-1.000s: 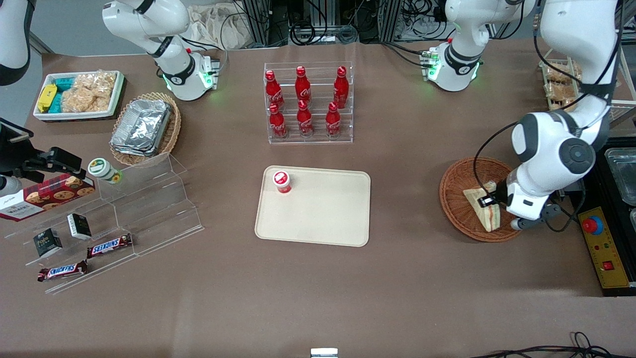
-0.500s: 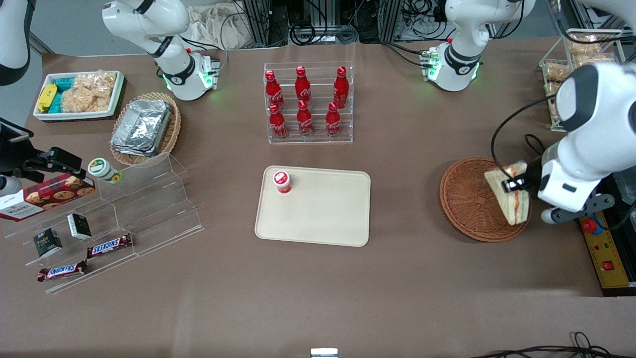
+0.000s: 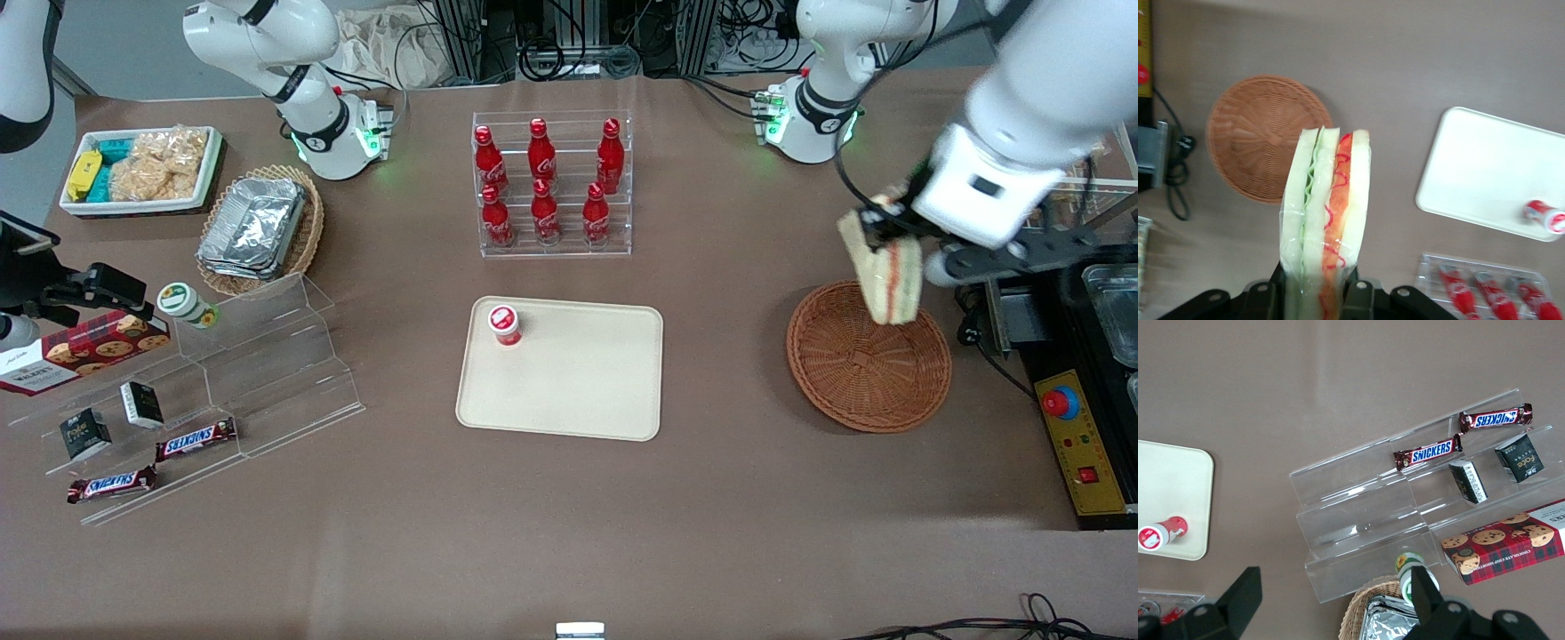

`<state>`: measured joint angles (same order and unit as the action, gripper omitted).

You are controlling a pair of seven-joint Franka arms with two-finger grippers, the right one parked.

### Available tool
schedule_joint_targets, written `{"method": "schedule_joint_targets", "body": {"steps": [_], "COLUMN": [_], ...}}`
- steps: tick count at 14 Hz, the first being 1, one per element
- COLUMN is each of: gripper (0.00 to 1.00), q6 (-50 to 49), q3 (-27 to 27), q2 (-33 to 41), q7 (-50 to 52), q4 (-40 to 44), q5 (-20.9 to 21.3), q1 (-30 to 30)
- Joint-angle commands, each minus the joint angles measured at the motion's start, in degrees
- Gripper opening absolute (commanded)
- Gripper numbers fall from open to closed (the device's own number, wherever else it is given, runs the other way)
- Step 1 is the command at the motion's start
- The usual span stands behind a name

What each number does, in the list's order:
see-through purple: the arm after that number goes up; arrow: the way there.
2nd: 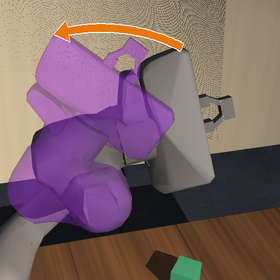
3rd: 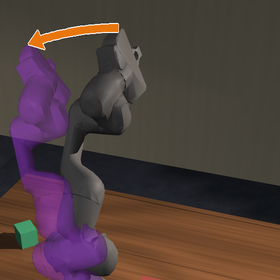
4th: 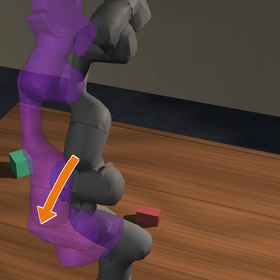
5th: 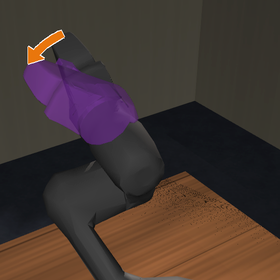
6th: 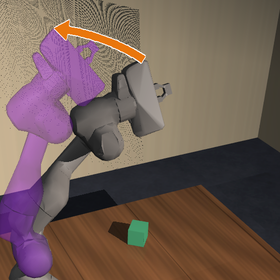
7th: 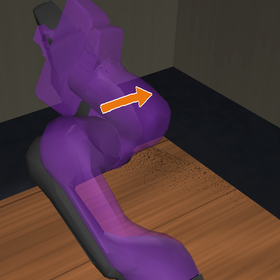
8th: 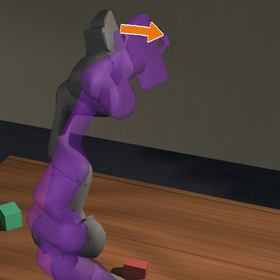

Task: Place sandwich from basket to tray
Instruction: 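Lift the sandwich and carry it with the left gripper toward the tray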

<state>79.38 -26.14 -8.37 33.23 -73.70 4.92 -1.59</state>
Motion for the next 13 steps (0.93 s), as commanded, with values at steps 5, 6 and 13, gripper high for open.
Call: {"method": "schedule_joint_targets", "body": {"steps": [5, 6, 13], "gripper": [0.35, 0.35, 0.35], "q6": [4.98, 7.17, 21.59], "q3": [-19.63, -21.74, -23.61], "q2": [-9.27, -12.34, -31.24], "q7": [22.36, 26.06, 36.02], "q4": [0.84, 0.75, -2.14], "q5": [7.54, 8.77, 21.25], "q1": [0.09, 0.18, 4.58]}}
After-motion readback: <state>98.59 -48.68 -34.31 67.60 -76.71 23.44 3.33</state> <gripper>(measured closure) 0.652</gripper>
